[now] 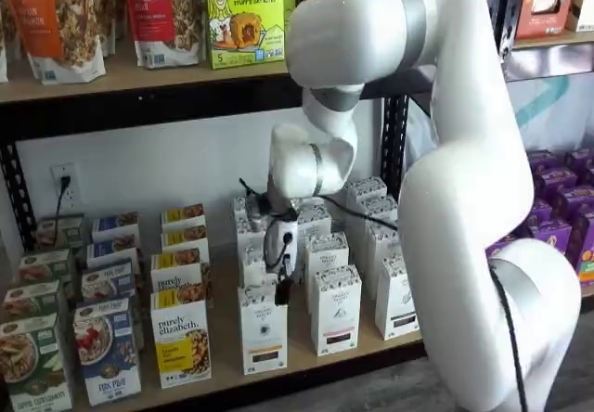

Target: Pick up the white box with a yellow strip in the middle, on the bottom shelf, the fourth box from the left

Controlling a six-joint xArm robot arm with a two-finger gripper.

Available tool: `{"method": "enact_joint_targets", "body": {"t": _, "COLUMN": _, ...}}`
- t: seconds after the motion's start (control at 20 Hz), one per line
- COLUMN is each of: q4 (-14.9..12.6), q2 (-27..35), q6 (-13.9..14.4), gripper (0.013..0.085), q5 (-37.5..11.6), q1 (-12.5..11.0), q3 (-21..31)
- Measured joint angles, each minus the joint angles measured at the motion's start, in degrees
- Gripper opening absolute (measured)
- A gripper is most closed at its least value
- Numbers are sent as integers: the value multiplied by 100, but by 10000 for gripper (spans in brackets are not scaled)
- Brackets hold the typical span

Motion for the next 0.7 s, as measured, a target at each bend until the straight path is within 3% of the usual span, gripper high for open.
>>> {"method": "enact_joint_targets", "body": {"t": 0.15, "q4": -204, "q2": 64, "q6": 202, "gripper": 850, "q5": 61, "q1": 14, "q3": -156}}
{"method": "enact_joint_targets", "body": {"t": 0.45, "q4": -186, "q2": 199, "q6": 225, "gripper": 850, "q5": -39, "q1": 45, "q3": -373}}
{"method": "enact_joint_targets", "body": {"t": 0.7, "q4": -326, "q2": 368, "q6": 369, "gripper": 850, "q5": 9, "q1": 64, "q3": -569}}
